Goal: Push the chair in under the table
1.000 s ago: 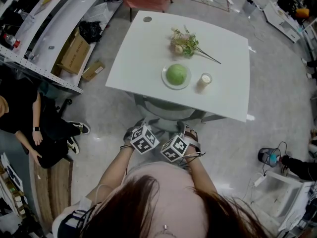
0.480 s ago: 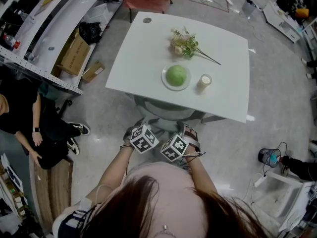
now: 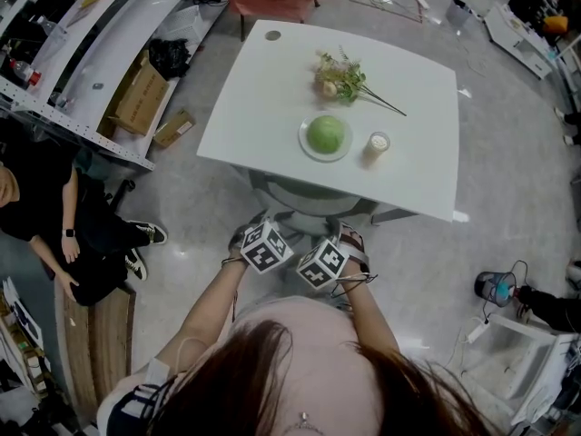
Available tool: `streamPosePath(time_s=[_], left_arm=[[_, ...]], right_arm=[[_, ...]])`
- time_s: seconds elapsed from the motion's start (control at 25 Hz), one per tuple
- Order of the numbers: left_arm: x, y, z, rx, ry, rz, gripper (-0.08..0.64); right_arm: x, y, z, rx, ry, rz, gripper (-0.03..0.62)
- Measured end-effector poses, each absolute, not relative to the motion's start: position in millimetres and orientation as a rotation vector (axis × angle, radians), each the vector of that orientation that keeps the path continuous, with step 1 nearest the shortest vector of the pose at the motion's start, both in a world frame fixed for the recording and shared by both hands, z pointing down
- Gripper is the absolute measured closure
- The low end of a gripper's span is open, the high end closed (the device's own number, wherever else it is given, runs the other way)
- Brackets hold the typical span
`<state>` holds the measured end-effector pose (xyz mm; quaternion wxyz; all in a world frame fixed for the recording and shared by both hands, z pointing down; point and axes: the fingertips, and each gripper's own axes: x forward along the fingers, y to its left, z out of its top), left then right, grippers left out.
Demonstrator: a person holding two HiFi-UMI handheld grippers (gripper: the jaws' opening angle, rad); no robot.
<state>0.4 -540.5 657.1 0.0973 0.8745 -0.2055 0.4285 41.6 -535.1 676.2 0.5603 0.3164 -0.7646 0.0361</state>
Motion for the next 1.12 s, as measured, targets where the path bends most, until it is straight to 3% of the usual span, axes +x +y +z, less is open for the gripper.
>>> streamPosePath(time_s=[0.48, 0.88, 1.12], left_arm=[[0, -533, 650, 2.553, -0.663, 1.321, 0.325], [-8, -504, 619, 2.528, -0.861, 1.18, 0.33], [-21, -472, 601, 2.53, -0.95, 1.124, 0.369]], right_arm=[[45, -525, 659, 0.831, -1.872, 0.087, 0.36], [59, -495, 631, 0.951, -1.936, 0.161, 0.368], [57, -464, 622, 1.011, -1.971, 0.218, 0.385]])
